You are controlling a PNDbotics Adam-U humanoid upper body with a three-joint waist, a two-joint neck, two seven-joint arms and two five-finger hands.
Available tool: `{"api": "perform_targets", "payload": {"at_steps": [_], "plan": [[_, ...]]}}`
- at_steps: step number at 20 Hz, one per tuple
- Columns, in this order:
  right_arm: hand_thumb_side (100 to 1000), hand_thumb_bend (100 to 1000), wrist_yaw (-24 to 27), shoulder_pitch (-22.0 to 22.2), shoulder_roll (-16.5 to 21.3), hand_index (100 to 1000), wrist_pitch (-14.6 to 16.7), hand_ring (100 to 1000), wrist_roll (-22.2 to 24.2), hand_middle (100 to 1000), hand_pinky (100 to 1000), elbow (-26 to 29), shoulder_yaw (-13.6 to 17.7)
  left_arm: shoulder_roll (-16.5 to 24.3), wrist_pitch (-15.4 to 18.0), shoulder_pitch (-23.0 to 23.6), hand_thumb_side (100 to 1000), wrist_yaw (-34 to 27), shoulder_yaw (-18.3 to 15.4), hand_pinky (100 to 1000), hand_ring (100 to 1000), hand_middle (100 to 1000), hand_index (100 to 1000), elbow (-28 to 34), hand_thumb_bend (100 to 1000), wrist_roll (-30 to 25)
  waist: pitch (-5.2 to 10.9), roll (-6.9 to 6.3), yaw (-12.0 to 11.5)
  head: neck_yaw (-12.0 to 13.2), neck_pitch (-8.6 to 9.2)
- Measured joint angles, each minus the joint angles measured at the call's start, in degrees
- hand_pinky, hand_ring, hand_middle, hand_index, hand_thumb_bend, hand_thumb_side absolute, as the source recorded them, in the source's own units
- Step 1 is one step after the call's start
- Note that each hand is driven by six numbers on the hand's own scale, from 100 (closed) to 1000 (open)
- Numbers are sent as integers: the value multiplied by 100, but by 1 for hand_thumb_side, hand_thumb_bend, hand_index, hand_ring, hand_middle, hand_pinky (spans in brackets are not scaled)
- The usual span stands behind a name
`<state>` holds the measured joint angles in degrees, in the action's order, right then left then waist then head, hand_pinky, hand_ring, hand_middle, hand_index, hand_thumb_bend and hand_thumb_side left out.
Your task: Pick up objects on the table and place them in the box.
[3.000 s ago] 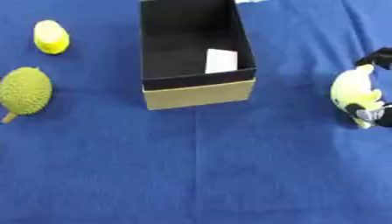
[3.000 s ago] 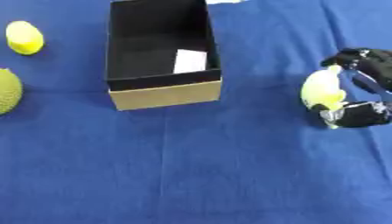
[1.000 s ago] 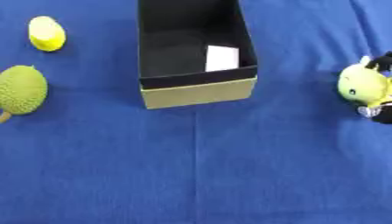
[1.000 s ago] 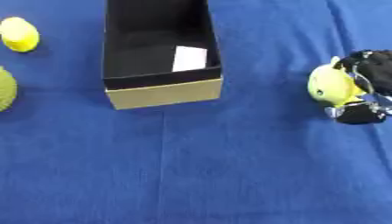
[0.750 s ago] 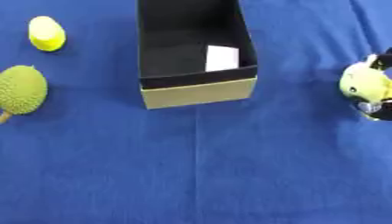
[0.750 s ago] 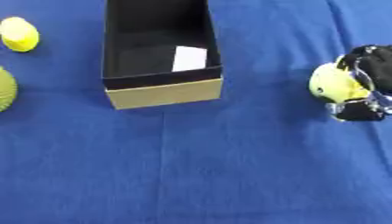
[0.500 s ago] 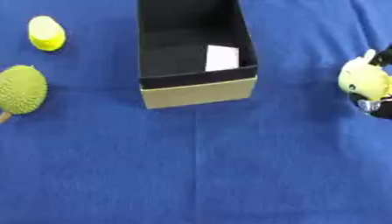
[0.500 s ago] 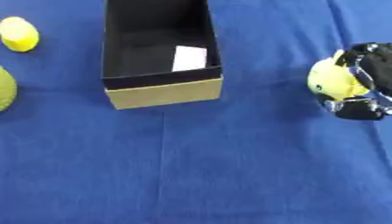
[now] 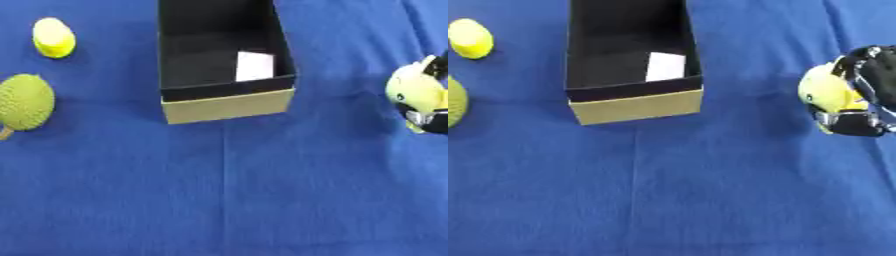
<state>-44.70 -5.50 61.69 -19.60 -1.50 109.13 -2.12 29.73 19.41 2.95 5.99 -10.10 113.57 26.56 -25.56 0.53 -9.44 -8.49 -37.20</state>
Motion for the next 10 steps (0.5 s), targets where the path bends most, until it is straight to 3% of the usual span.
{"api": "perform_targets", "payload": {"at_steps": [10], "plan": [[249,439,153,15,1,541,114,717,-166,557,774,345,1,0,1,-1,587,0,0,793,535,540,805,0,100,1,69,47,6,3,-1]]}}
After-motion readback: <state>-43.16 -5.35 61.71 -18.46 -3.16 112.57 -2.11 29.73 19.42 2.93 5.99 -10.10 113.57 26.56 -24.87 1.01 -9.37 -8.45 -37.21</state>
